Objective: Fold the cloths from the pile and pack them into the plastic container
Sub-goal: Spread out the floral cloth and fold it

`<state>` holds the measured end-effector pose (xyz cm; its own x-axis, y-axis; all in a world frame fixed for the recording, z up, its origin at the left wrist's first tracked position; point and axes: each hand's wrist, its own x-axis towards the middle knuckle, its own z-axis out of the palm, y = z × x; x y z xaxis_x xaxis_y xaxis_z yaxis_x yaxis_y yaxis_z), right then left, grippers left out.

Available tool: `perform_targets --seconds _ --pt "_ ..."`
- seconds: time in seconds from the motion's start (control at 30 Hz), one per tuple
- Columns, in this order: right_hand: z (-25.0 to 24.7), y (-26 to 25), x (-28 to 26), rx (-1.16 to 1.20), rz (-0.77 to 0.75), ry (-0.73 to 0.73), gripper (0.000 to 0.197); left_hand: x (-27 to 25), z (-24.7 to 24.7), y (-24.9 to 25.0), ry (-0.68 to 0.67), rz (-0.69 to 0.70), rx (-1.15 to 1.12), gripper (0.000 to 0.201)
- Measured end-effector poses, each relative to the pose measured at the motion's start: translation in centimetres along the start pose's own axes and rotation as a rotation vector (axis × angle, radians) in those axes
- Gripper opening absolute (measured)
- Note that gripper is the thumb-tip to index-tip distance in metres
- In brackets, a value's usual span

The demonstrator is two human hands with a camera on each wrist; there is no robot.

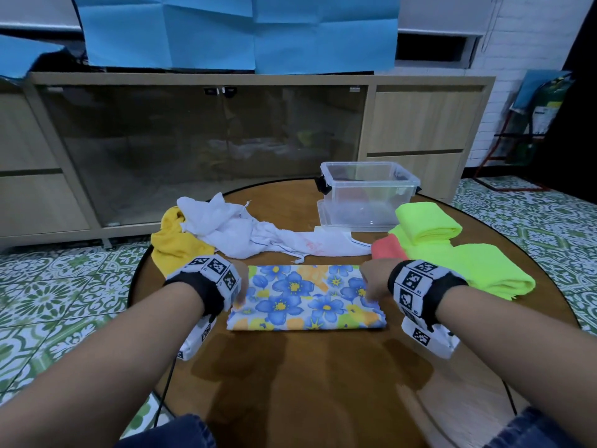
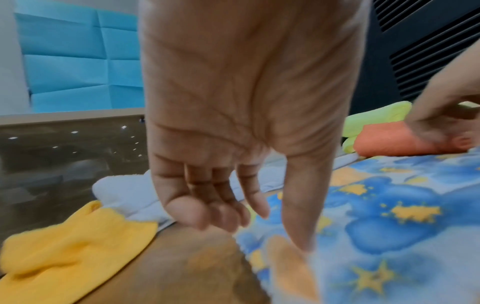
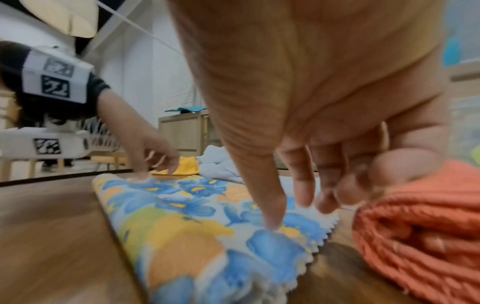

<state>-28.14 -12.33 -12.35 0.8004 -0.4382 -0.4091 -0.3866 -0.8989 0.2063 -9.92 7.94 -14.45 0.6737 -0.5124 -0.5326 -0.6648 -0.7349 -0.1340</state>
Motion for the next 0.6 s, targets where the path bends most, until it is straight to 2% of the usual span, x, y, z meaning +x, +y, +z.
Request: perform_targets --seconds 0.07,0.13,0.17,0.23,0.3,0.37,0.47,0.6 --pt "-0.2 -0.3 -0.6 0.018 -0.046 0.221 0.008 -0.9 -0.6 1.5 0.152 0.027 0.064 0.044" --pt "0.1 -1.0 -0.6 0.078 -0.095 0.371 0.026 -2.2 -1.3 4.1 0.254 0.146 -0.026 0.05" --pt "0.3 -1.5 -0.5 0.129 -0.142 0.364 0.032 -2.6 -1.4 5.4 0.295 0.227 -0.07 0.053" --pt "1.4 -2.7 -0.3 0.208 -0.24 0.2 0.044 -3.1 -0.3 7.8 0.291 0.367 -0.132 0.058" --pt "3.2 -3.7 -0.1 0.171 -0.27 0.009 0.058 -3.1 1.9 9.6 0.193 0.367 -0.117 0.061" --pt "4.7 -3.8 0.0 0.128 -0.231 -0.081 0.068 -2.8 4.4 10.3 0.156 0.327 -0.06 0.064" --pt "5.7 -3.2 -0.1 0.116 -0.229 -0.073 0.072 -3.1 5.8 10.0 0.16 0.299 -0.056 0.067" --pt "6.1 -2.4 0.1 0.136 -0.253 -0.057 0.075 -3.0 5.3 8.3 0.098 0.218 -0.063 0.071"
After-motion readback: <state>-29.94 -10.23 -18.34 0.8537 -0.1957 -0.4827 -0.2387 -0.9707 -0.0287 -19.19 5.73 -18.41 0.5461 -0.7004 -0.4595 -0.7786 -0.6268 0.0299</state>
